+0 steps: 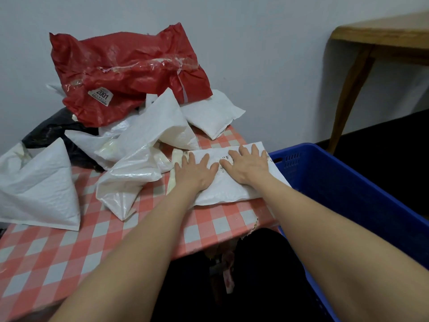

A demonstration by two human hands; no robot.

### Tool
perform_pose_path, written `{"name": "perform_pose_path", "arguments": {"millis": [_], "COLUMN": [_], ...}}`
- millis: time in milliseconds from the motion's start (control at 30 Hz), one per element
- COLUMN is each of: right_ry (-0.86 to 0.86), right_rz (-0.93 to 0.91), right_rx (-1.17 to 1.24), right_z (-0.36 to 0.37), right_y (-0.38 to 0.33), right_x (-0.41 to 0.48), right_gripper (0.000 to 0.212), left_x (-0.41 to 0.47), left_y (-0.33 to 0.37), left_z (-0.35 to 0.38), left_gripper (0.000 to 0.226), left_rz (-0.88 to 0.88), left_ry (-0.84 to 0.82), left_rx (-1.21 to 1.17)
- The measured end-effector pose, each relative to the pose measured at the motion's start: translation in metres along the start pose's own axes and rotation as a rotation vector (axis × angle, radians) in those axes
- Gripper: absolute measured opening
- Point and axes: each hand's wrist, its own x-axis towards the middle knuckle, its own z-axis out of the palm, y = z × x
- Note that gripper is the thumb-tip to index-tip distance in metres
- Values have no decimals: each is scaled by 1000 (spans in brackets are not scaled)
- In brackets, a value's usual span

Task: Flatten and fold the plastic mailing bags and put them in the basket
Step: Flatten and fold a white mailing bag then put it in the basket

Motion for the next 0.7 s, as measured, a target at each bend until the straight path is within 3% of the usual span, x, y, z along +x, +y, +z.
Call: {"name": "perform_pose_path", "arguments": {"millis": [167,300,700], "right_ry": [-47,70,39], "right_rz": [4,-11,3], "right_rx": [113,82,20], "right_z": [-10,-18,6], "right_y": [1,2,7], "right_x": [-2,-13,-43], "right_gripper": [64,63,67], "left_x": [-3,-15,-44], "left_y": [-3,-2,7], "left_z": [-7,-16,2], "left_gripper": [60,59,61], "left_rz": [8,49,55], "left_ry": [-10,66,73], "left_rx": [-70,-153,-65]}}
